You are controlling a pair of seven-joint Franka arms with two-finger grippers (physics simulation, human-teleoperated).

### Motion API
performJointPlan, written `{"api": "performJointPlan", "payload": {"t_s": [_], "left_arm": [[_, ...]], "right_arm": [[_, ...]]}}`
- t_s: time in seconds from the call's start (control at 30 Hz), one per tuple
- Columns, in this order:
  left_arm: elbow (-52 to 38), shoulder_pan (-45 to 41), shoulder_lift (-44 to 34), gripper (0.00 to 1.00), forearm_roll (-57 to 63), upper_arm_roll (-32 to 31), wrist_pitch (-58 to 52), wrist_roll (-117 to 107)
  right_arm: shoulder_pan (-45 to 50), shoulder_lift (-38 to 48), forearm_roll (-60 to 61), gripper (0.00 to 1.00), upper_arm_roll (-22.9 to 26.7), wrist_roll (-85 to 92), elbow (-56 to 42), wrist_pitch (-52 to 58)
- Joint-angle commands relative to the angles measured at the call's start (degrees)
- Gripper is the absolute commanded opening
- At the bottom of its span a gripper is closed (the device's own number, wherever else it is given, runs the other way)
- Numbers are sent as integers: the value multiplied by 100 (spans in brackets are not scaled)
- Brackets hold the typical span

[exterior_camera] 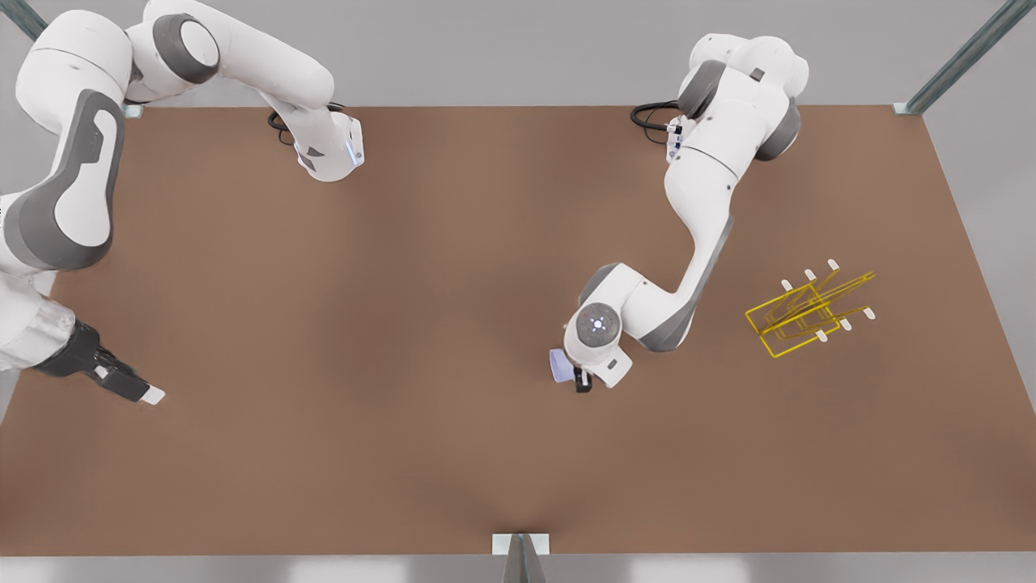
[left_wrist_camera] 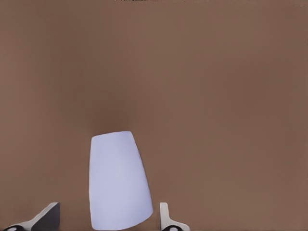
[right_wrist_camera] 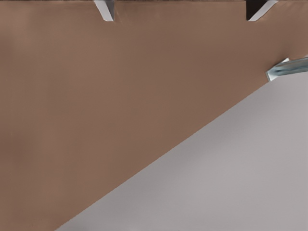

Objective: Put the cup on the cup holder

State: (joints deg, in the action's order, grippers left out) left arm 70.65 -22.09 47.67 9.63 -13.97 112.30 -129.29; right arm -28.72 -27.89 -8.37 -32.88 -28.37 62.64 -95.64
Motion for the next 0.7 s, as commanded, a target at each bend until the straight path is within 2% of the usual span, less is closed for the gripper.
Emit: {"api": "performJointPlan", "payload": {"t_s": [0.0, 0.03, 0.07, 0.13, 0.17, 0.2, 0.23, 0.3, 0.37, 0.4, 0.43, 0.47, 0.67], "left_arm": [[19, -24, 49, 100, 21, 87, 240, -1529], [19, -24, 58, 100, 30, 87, 240, -1529], [19, -50, 119, 100, 144, 87, 249, -1547], [19, -85, 181, 100, 232, 87, 257, -1652], [19, -85, 181, 100, 232, 78, 257, -1652], [19, -94, 225, 100, 276, 78, 257, -1652], [19, -111, 234, 100, 276, 87, 257, -1652], [19, -147, 304, 100, 294, 87, 257, -1626], [19, -147, 357, 100, 434, 78, 275, -1635], [19, -147, 383, 100, 443, 78, 275, -1635], [19, -138, 383, 100, 443, 78, 275, -1635], [11, -129, 383, 100, 443, 78, 284, -1626], [11, -243, 594, 100, 610, 78, 284, -1635]], "right_arm": [[1595, 1073, 148, 100, 2421, 3021, 423, 2164], [1844, 1830, 1233, 100, 3068, 3583, 1521, 1258], [1835, 2191, 1110, 100, 2998, 3645, 1971, 872], [1958, 2156, 1101, 100, 2708, 2836, 1840, 976], [1984, 1972, 1092, 100, 2690, 2889, 1541, 1337], [1985, 1813, 829, 100, 2664, 3644, 1461, 1215], [1967, 1760, 802, 100, 2664, 3724, 1487, 881], [1984, 1690, 846, 100, 2655, 3733, 1540, 968], [1835, 1699, 1337, 100, 2620, 3681, 1470, 1056], [1923, 1743, 1277, 100, 2524, 3637, 1540, 1021], [2222, 1751, 592, 100, 2330, 3549, 1663, 976], [2222, 1760, 609, 100, 2233, 3496, 1777, 1003], [1765, 1602, 828, 100, 2224, 3557, 1857, 959]]}}
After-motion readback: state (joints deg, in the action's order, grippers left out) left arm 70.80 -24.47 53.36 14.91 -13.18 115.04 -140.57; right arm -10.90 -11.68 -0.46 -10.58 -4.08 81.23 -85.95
